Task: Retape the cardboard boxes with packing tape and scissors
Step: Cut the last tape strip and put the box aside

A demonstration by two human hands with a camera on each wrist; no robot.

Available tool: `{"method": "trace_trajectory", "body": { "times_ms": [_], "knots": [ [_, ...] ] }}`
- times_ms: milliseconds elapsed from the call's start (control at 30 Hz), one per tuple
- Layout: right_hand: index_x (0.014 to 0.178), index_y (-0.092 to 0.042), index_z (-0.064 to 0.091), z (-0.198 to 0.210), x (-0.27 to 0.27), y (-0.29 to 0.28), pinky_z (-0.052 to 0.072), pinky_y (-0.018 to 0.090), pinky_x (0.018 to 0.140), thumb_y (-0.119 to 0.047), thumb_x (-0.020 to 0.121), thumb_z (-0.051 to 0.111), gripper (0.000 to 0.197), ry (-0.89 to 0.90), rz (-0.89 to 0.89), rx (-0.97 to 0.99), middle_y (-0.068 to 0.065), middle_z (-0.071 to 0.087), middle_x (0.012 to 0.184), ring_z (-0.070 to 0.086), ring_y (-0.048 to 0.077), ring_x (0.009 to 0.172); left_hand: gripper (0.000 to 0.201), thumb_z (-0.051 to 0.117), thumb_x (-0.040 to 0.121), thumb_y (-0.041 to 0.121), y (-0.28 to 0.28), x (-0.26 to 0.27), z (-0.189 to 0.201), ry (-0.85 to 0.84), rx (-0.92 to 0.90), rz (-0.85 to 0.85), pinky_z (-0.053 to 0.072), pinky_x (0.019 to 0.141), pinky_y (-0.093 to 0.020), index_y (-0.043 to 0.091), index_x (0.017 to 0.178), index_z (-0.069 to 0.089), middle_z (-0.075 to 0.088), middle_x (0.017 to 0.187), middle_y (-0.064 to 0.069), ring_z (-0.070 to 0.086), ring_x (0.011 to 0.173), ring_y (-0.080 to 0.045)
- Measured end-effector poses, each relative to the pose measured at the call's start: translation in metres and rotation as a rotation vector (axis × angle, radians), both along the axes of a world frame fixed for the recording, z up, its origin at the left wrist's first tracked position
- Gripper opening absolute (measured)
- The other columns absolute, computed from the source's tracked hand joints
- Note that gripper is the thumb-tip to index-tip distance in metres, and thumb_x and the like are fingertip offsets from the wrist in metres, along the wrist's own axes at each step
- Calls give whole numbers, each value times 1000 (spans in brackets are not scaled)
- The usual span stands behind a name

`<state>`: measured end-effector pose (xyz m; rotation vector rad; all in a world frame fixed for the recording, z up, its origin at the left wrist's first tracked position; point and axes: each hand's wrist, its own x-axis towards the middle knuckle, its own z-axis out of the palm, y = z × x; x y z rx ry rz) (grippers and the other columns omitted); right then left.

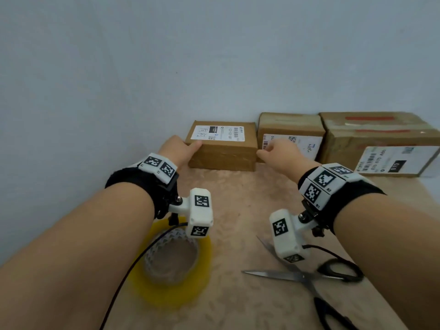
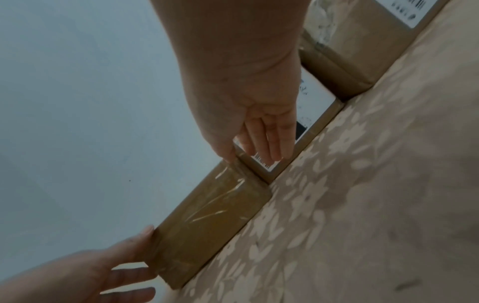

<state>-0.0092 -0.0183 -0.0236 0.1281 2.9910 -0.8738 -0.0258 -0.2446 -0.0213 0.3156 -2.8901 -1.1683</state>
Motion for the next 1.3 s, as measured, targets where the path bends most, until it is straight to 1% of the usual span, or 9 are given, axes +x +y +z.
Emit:
{"method": "trace_trajectory", "body": {
  "times_ms": [200, 333, 500, 600, 733, 967, 1100, 1233, 1300],
  "knots": [
    [109, 10, 65, 32, 34, 28, 52, 37, 83, -22, 95, 52, 37, -4, 23, -36, 25, 66, 114, 66, 35, 93, 48, 51, 94, 38, 12, 25, 21, 39, -13, 22, 48, 88, -41, -5, 117, 52, 60, 112, -21, 58, 105, -38],
    [114, 1, 66, 57, 68, 44, 47, 31, 86, -32, 94, 57, 39, 26, 105, 37, 15, 65, 121, 61, 27, 107, 36, 51, 95, 33, 29, 59, 37, 92, 25, -31, 45, 82, -36, 2, 114, 52, 58, 112, -15, 56, 105, -34],
    [148, -23, 30, 41, 151, 42, 33, 43, 110, -67, 73, 68, 95, -550, 385, 377, 1, 36, 150, 38, 25, 134, 39, 62, 83, 48, 34, 108, 33, 12, -94, -189, 45, 83, -36, 11, 94, 57, 60, 103, -13, 56, 95, -26],
    [146, -24, 29, 14, 187, 36, 43, 44, 98, -65, 67, 74, 99, -572, 388, 568, 6, 39, 142, 46, 30, 123, 83, 71, 42, 76, 29, 143, 23, -148, -294, -250, 50, 79, -36, 9, 89, 60, 60, 87, -10, 60, 82, -23],
    [134, -10, 42, 9, 209, 31, 48, 40, 93, -48, 73, 78, 80, -476, 316, 534, 9, 53, 128, 54, 29, 112, 75, 78, 69, 51, 22, 187, 13, -363, -467, -381, 50, 82, -41, -7, 110, 54, 64, 97, -20, 61, 98, -38],
    [96, -8, 57, 7, 195, 6, 44, 28, 65, -47, 85, 66, 41, -323, 203, 475, 3, 55, 73, 56, 22, 76, 47, 67, 82, 25, 22, 179, 0, -107, -456, -467, 41, 71, -30, 16, 121, 43, 58, 104, -5, 54, 88, -22],
    [141, -17, 41, 2, 182, -16, 44, 31, 72, -39, 97, 51, 50, -202, 197, 510, 5, 46, 69, 52, 24, 80, 36, 62, 83, 14, 31, 159, -4, 32, -433, -446, 45, 71, -34, 11, 116, 46, 58, 92, -6, 55, 84, -26],
    [154, -18, 17, -6, 158, -29, 48, 36, 76, -40, 99, 46, 65, -206, 185, 533, 14, 62, 107, 60, 28, 94, 36, 62, 84, 15, 39, 145, -13, 71, -442, -437, 49, 77, -39, 11, 116, 46, 61, 98, -9, 59, 88, -27],
    [152, -16, 24, -5, 155, -29, 50, 37, 81, -37, 100, 45, 60, -210, 177, 511, 16, 62, 116, 61, 29, 102, 38, 62, 86, 16, 41, 142, -15, 35, -422, -440, 47, 75, -36, 10, 119, 44, 60, 98, -9, 58, 88, -27]
  ]
}}
